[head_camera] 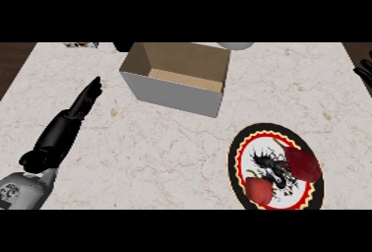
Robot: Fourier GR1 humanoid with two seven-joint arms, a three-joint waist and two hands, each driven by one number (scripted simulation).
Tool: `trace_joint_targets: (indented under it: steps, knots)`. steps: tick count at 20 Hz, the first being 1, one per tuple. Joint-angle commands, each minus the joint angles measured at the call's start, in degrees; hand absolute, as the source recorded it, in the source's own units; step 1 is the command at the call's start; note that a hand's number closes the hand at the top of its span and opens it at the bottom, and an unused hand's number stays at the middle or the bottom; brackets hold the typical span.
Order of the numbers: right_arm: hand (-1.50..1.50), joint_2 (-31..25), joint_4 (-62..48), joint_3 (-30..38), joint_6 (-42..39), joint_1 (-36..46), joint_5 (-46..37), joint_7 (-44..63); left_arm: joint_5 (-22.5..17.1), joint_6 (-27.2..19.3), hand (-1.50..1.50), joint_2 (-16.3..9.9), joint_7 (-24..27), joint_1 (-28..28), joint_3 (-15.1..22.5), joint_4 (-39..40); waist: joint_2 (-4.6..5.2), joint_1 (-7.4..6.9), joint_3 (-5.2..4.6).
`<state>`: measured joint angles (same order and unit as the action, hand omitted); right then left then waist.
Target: Pick the pear from the plate and place it in the cardboard box
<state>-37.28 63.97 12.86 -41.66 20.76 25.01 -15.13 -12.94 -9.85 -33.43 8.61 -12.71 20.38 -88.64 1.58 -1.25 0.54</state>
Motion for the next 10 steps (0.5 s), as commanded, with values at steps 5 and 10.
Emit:
trace_joint_targets:
  steps: [5, 10]
  knots:
    - [-1.5, -6.07, -3.48, -2.24, -7.22, 1.43, -15.73, -21.46, 0.45, 2.51, 0.0, 0.42, -0.06, -3.04, 0.44, 1.3, 0.01, -1.24, -0.02]
    - [-1.5, -12.95, 1.28, -10.15, -6.97, 0.52, -25.59, -25.53, 0.56, 2.89, 0.0, 0.46, 0.14, -2.46, 0.3, 1.35, -0.56, -1.19, -0.19]
